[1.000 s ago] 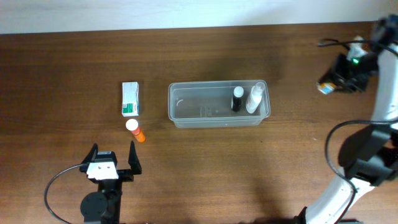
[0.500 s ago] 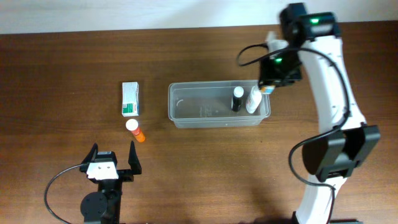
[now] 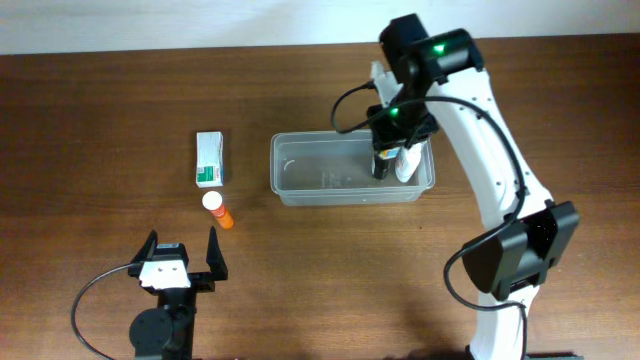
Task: Pack container
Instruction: 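Lift the jar with right gripper and carry it over the container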
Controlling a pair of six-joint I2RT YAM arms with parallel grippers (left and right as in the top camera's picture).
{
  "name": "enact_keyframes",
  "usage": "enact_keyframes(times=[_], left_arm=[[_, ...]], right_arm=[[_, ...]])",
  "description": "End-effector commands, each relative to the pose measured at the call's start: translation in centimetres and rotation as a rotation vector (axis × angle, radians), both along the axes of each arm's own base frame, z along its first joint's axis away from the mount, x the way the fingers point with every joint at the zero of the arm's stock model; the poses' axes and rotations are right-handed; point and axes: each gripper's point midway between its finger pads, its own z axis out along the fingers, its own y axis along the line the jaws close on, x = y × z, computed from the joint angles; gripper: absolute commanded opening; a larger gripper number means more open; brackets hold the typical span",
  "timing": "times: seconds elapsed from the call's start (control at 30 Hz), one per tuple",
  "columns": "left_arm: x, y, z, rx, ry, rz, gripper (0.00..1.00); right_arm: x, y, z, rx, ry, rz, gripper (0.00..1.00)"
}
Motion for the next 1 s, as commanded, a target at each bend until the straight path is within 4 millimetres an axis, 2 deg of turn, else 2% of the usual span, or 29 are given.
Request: enact_keyframes(times=[0.0,0.47,0.8,0.97], left_arm=[[0.0,-0.1,-0.1,0.014,-0.001,-0.007,0.99],[0.0,-0.1,-0.1,0.014,-0.001,-0.007,0.99],[0.0,-0.1,-0.1,0.014,-0.001,-0.007,0.99],[0.0,-0.1,-0.1,0.014,-0.001,-0.007,0.99]], right_arm=[[0.3,0.9,-1.2,-0.022,0.013,0.025,0.35],[1.2,2.0,-5.5,-0.044,0.076,0.043,0.36],[0.8,5.6,-6.0,-0.03,0.037,0.122,0.36],[0.7,7.0,-7.1,-0.028,0.023,0.151,0.36]])
